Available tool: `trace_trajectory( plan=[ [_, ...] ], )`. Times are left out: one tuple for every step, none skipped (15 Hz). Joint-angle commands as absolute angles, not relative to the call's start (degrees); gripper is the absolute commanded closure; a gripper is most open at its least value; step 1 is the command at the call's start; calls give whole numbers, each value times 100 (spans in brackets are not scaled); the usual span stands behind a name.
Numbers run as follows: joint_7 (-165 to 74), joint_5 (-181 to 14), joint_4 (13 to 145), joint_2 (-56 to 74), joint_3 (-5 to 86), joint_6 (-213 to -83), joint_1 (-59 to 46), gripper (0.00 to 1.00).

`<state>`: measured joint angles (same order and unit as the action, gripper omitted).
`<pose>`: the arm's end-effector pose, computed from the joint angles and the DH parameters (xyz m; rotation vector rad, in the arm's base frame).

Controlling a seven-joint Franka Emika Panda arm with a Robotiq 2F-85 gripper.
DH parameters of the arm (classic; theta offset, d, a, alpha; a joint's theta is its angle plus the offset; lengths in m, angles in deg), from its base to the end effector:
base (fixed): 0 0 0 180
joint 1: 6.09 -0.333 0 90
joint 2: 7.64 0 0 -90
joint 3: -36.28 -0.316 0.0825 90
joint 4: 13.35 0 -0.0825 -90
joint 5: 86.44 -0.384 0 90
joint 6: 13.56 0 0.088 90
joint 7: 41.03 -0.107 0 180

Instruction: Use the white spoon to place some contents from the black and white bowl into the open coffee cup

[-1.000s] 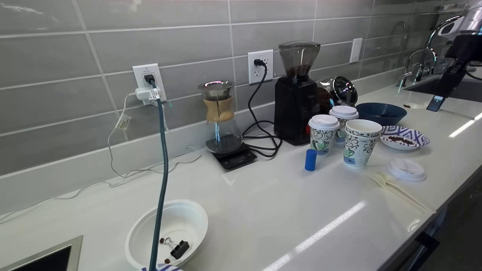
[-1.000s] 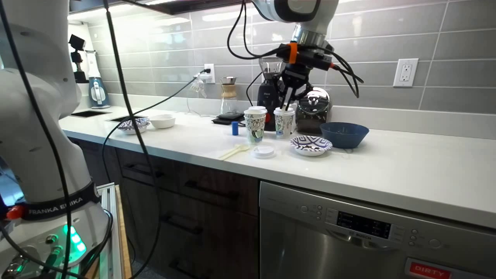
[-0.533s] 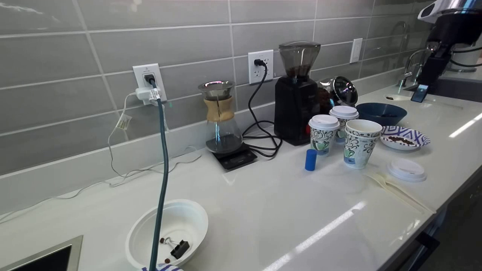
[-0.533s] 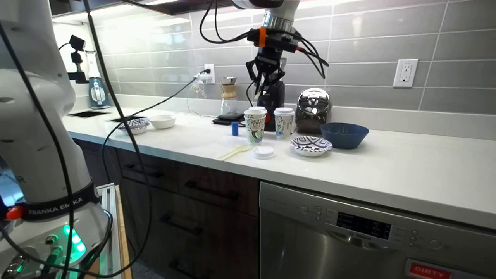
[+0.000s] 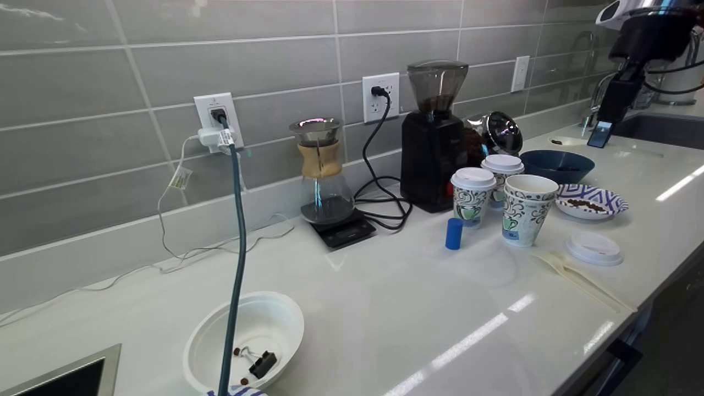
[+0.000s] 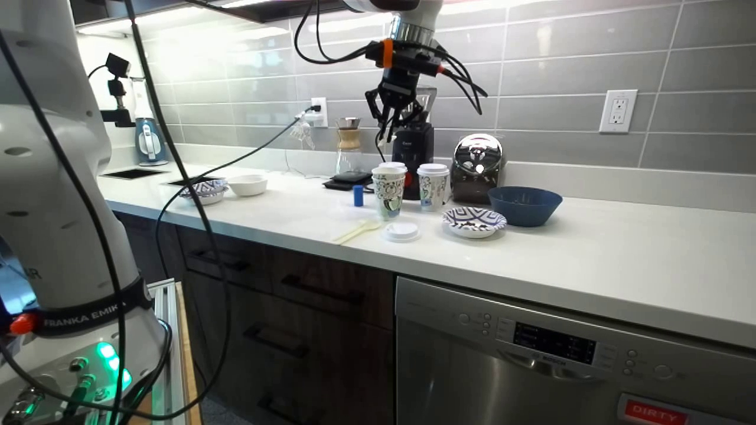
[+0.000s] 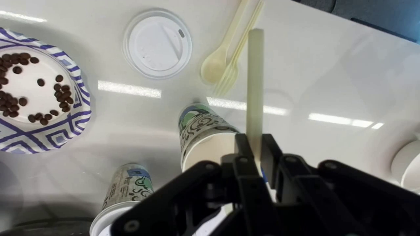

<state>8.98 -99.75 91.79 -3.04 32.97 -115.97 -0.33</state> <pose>0.5716 -0.0055 0.4743 -2.6723 -1.0758 0.0195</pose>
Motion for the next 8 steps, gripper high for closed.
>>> trace_trajectory(
  plan=[
    [911, -10007, 9105, -248, 3411, -11580, -181, 97],
    [733, -9901, 9034, -165, 3386, -11548, -231, 97],
    [671, -9912, 8978, -83, 3359, -11523, -271, 97],
    [660, -9918, 8943, -20, 3337, -11514, -312, 97],
    [569, -9891, 8917, 49, 3320, -11521, -364, 97],
    [462, -9868, 8911, 90, 3313, -11548, -413, 97],
    [319, -9831, 8899, 136, 3316, -11550, -454, 97],
    [78, -9739, 8874, 199, 3328, -11509, -494, 97]
  ],
)
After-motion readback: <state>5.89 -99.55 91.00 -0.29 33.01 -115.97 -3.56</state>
